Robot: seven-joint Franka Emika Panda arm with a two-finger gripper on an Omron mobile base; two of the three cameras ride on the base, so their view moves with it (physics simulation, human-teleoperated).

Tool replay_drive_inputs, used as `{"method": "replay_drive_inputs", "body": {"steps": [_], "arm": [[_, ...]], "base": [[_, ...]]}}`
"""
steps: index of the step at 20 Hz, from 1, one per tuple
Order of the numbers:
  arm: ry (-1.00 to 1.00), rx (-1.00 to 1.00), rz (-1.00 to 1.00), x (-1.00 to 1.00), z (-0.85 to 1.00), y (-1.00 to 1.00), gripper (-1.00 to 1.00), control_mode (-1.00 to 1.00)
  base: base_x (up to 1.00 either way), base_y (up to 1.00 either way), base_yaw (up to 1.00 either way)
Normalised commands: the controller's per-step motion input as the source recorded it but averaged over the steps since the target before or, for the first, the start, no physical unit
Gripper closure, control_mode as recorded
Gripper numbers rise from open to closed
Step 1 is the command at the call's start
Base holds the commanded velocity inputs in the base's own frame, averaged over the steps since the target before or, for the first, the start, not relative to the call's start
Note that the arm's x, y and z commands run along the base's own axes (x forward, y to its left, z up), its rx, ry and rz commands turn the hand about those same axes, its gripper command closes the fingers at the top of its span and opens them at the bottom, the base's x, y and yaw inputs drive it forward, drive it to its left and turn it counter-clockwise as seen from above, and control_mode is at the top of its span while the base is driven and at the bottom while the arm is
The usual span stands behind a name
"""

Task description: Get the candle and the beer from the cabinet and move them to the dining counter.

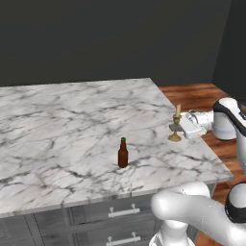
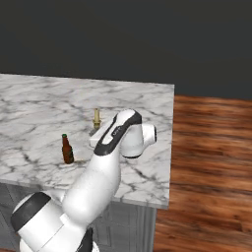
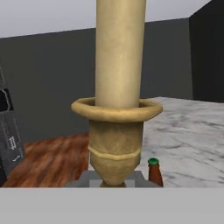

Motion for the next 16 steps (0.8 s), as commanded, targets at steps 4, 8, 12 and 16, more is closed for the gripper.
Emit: {"method": "replay_drive_inputs", "body": {"steps": [4, 8, 12, 16], "arm": [[0.05, 0.00, 0.06, 0.39, -0.57, 0.07, 1.00, -1.00], [-0.02, -0.02, 0.11, 0.31, -0.61, 0.09, 1.00, -1.00], [-0.07, 0.00, 0.16, 0.33, -0.51, 0.02, 1.00, -1.00], [-0.11, 0.00, 0.18, 0.30, -0.45, 0.00, 1.00, -1.00]], "base": [[0.00, 0.00, 0.00], [0.00, 0.00, 0.00], [0.00, 0.00, 0.00], [0.00, 0.00, 0.00]]}}
